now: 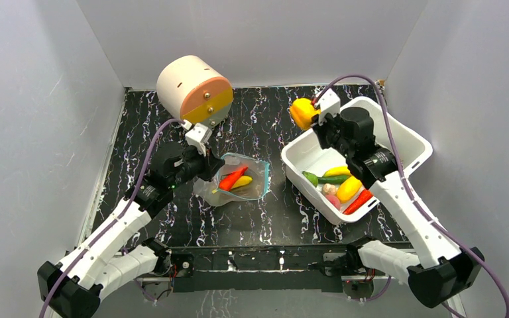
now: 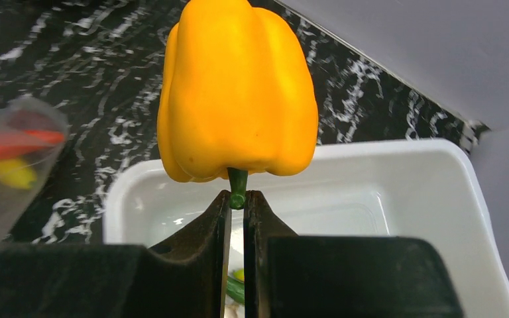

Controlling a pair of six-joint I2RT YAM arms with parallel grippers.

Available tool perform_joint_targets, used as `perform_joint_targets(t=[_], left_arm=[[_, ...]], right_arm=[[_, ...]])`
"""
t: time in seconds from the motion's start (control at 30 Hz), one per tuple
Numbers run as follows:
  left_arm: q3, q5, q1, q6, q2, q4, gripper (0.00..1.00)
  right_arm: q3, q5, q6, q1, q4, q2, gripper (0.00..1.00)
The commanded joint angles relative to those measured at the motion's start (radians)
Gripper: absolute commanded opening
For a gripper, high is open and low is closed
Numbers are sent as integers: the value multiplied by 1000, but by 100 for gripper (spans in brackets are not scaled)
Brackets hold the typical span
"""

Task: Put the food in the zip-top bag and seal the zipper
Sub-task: Pick up the fake vegetable from the bin, then place the fake vegetable in the zipper food storage bag.

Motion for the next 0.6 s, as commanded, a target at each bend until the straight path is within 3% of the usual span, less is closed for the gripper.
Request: perform_joint_targets(t=[0.0, 0.27, 0.57], left_arm=[[64, -23, 2, -26, 10, 3, 0], [102, -45, 2, -5, 35, -12, 0], [99, -21, 2, -17, 10, -25, 0]], right_arm=[[69, -103, -12, 130, -2, -50, 0], [13, -213, 50, 411, 16, -50, 0], [-29, -192, 92, 585, 53, 1, 0]])
